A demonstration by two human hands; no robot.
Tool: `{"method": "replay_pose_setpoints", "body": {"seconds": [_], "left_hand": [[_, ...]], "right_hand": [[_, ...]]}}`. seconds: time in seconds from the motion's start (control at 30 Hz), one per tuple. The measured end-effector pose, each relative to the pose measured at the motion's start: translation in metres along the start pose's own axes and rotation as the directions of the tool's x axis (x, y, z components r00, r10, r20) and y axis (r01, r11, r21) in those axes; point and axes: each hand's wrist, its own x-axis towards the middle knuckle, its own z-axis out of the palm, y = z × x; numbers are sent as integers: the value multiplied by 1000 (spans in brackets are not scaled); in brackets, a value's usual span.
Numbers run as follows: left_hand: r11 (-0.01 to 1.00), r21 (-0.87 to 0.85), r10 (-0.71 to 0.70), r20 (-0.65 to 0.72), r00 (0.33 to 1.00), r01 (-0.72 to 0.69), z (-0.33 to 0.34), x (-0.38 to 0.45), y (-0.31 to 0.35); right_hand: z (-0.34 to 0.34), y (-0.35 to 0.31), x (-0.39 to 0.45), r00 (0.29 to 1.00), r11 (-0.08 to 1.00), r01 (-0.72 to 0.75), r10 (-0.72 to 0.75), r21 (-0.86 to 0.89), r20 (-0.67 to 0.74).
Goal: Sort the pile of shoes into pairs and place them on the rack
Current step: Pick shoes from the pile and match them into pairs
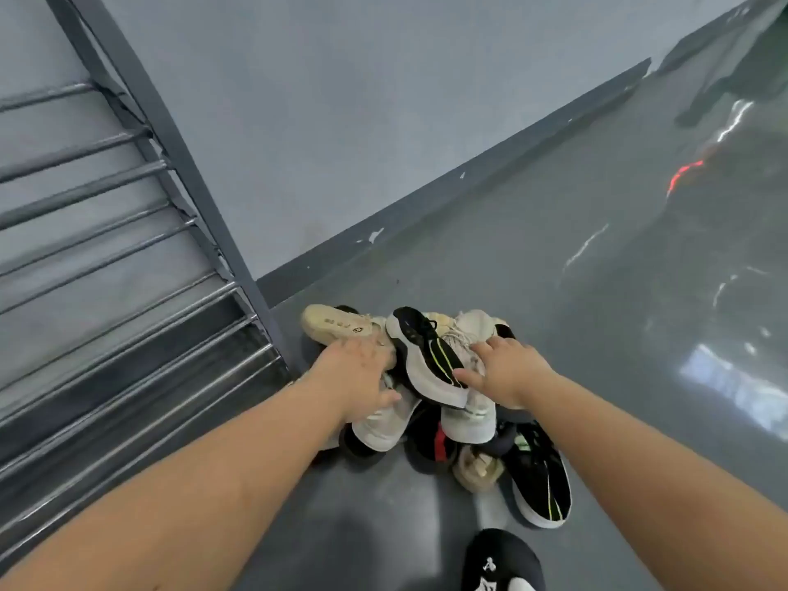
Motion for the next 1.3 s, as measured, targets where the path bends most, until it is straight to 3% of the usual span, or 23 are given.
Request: {"method": "replay_pose_setpoints", "body": {"seconds": [0.1,0.2,0.3,0.4,0.57,0.67,0.73,0.77,0.93,1.13,1.3], "left_hand": [[993,-115,18,4,1000,-17,6,27,12],[931,-364,4,54,999,16,16,41,27],[783,-619,-21,75,997,63,27,46,35],[539,-836,-78,72,994,103,29,46,38],[325,-927,-118,159,980,189,26,35,26],[182,-966,-146,159,976,185,20,12,20],[92,-988,-170,105,980,122,14,-8,17],[79,-993,-190,68,979,84,10,-18,15],[22,-997,-259,-71,963,-67,-7,-81,7],[18,-987,-371,-155,916,-160,-1,-173,-12],[-8,-990,-453,-119,883,-138,32,-255,-28]], "right_hand": [[14,4,8,1000,999,25,-26,24,1],[30,4,9,998,995,51,-53,87,16],[42,4,10,996,981,73,-80,179,32],[48,0,9,997,963,72,-73,260,-9],[40,-17,-5,996,951,87,-81,297,-34],[21,-31,-33,997,854,74,-52,515,-59],[4,-41,-52,995,678,99,-73,728,-67],[-3,-45,-60,992,616,121,-94,778,-79],[-40,-74,-94,974,520,217,-169,826,-150],[-59,-131,-142,949,484,286,-263,827,-175],[-29,-194,-179,911,452,327,-385,830,-149]]}}
